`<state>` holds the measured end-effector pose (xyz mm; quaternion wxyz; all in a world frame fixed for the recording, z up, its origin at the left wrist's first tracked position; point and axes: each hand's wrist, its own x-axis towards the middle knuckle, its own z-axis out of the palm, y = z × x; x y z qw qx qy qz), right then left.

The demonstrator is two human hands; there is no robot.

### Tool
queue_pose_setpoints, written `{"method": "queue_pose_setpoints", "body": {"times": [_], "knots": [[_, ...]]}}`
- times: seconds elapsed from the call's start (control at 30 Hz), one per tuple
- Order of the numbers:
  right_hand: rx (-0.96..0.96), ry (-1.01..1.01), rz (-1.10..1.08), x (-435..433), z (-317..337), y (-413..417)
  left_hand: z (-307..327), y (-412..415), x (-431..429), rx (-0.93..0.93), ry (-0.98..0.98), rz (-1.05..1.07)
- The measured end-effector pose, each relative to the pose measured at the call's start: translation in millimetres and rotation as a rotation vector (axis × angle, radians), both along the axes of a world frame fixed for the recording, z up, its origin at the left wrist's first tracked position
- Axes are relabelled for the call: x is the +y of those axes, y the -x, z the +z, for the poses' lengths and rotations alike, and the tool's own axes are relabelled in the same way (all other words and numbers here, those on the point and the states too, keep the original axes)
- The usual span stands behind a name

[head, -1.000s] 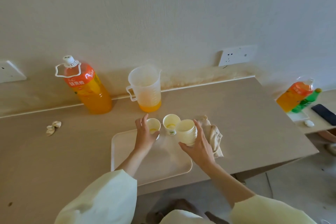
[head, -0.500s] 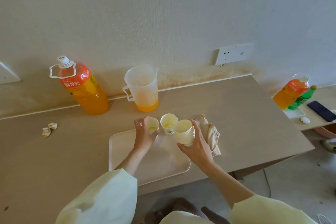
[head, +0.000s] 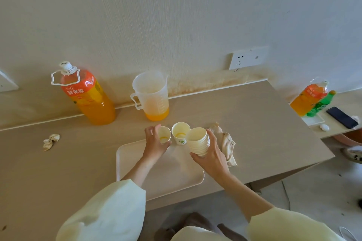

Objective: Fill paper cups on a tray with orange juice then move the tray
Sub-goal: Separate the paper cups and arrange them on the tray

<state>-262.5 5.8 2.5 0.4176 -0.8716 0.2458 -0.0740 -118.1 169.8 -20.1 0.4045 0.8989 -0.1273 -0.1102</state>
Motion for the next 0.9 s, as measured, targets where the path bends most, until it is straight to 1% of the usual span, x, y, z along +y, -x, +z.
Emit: {"method": "queue_pose_setpoints", "body": {"times": [0.1,0.13,0.2,0.27,0.3,0.33,0.4,0.53,0.67,0.7,0.77,0.8,0.9], "knots": [[-0.009,0.013,0.015,2.5,2.8,-1.6,3.8,2.0,0.2,-0.121,-0.046,-0.004],[-0.017,0.02,0.023,4.0,4.0,-2.2,8.5,3.9,-1.0,-0.158,-0.022,-0.009],[-0.032,0.032,0.038,7.2,5.8,-4.2,28.5,11.9,-6.1,-0.159,0.083,-0.037],[-0.033,0.05,0.061,11.9,9.6,-7.8,51.9,20.6,-11.9,-0.059,0.164,-0.119],[-0.027,0.063,0.077,13.7,11.9,-9.9,59.9,23.9,-15.0,0.015,0.174,-0.182],[-0.019,0.076,0.096,15.9,14.5,-12.5,65.6,26.6,-16.7,0.077,0.168,-0.25],[-0.007,0.099,0.135,21.6,19.7,-17.2,70.1,29.9,-15.9,0.122,0.145,-0.32],[-0.04,0.131,0.18,33.1,28.8,-26.6,80.8,26.1,-7.9,0.088,0.16,-0.237],[-0.06,0.167,0.228,44.5,36.4,-35.8,92.0,21.9,3.0,0.095,0.212,-0.132],[-0.058,0.184,0.244,47.0,36.0,-37.8,92.6,19.1,5.4,0.074,0.197,-0.115],[-0.065,0.194,0.257,51.6,35.5,-39.3,96.9,15.4,13.3,0.056,0.108,-0.158],[-0.072,0.188,0.246,52.2,34.7,-39.5,99.6,14.5,17.3,0.082,0.087,-0.179],[-0.084,0.166,0.205,50.1,34.4,-41.0,100.7,13.8,27.8,0.188,0.185,-0.151]]}}
